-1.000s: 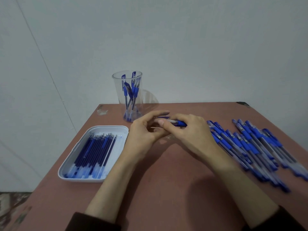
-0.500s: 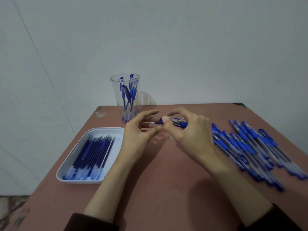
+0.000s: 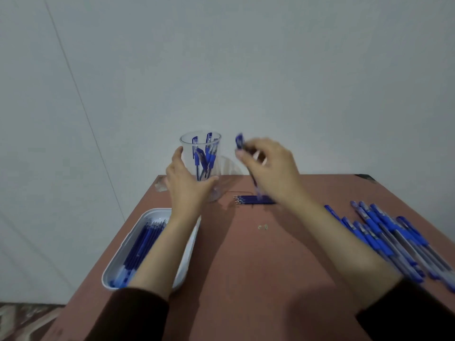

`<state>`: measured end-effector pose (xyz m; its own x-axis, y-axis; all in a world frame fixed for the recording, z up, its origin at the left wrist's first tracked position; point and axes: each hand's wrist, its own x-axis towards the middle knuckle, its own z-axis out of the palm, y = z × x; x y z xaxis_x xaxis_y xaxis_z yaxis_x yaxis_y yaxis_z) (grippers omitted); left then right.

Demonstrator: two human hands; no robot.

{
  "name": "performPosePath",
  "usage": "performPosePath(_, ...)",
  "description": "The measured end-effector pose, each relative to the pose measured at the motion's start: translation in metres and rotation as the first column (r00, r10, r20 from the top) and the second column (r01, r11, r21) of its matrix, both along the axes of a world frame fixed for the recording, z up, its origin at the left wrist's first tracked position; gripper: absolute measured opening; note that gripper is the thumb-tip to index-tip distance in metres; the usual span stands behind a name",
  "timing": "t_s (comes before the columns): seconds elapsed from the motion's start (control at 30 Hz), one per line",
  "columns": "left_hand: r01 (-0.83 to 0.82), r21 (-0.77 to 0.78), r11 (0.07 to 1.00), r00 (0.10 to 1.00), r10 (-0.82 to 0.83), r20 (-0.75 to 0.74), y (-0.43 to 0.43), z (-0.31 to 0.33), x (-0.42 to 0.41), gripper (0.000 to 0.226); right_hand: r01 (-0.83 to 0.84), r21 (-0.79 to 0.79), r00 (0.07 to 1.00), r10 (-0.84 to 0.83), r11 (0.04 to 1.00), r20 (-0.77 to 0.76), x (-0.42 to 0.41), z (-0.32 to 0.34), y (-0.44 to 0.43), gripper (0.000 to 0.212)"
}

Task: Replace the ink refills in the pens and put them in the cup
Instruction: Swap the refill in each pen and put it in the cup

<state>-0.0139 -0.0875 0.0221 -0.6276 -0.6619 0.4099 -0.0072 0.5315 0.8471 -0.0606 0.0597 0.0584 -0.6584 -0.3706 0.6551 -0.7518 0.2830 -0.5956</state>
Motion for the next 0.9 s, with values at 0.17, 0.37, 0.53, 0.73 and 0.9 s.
performPosePath(0.17,0.132,0.134,0.982,0.981,-0.149,0.126,-0.027,0.002,-0.027,0.121,-0.093,-0.320,0.995,0.080,0.943,-0.053,-0.010,0.070,-0.041,0.008)
performPosePath(0.37,0.150,0.085,0.985,0.984,-0.157,0.087,-0.031,-0.013,-0.029,0.092,-0.091,-0.243,0.996,0.084,0.966,-0.036,-0.033,0.069,-0.095,0.009)
performPosePath(0.53,0.147,0.013,0.989,0.984,-0.148,0.103,-0.037,-0.017,-0.031,0.091,0.030,0.042,1.000,-0.029,0.999,-0.003,-0.058,0.051,-0.118,0.011)
performPosePath(0.73,0.161,0.004,0.987,0.984,-0.161,0.072,-0.040,-0.020,-0.032,0.089,0.134,0.306,0.991,-0.123,0.942,-0.055,-0.068,0.039,-0.120,0.026)
performPosePath(0.9,0.158,0.008,0.987,0.983,-0.158,0.090,-0.040,-0.019,-0.033,0.091,0.116,0.379,0.993,-0.112,0.918,-0.034,-0.072,0.041,-0.122,0.012)
